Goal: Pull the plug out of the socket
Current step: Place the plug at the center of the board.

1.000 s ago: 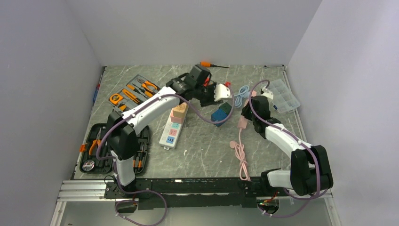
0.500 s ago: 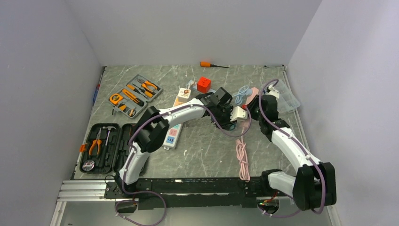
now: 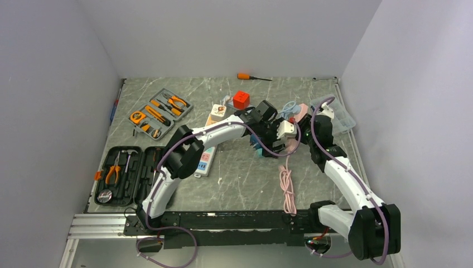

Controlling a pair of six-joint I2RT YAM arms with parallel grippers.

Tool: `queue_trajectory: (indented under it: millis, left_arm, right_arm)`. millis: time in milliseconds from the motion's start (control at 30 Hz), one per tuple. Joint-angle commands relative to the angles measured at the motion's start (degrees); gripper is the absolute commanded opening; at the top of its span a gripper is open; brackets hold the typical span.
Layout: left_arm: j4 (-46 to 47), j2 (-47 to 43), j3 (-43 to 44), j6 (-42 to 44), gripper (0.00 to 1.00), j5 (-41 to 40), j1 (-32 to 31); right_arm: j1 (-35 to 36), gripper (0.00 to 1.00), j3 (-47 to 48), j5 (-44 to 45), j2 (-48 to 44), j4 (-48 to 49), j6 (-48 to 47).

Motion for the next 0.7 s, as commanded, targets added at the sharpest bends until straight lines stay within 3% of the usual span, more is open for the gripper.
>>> queue_trajectory:
  millis: [0, 233, 367, 667]
  left_arm:
    - [-2.42, -7.14, 0.12, 0.25, 0.99, 3.02, 2.39]
    - [-15.33, -18.77, 0.15, 5.13, 0.99, 4.52, 9.07]
    - [-14.07, -21.26, 2.23, 6.26, 0.97, 2.00, 11.78]
    - [-9.07, -14.94, 10.11, 8.96, 0.99, 3.26, 11.40]
  right_arm:
    - [-0.33, 0.00, -0.03, 0.09, -3.49, 5.42, -1.09]
    - [-0.21, 0.00, -4.28, -6.10, -5.64, 11.60, -2.30]
    - [1.42, 0.00, -5.06, -8.79, -6.12, 14.28, -3.99]
    - [10.80, 0.00, -2.30, -4.38, -5.62, 14.57, -10.34]
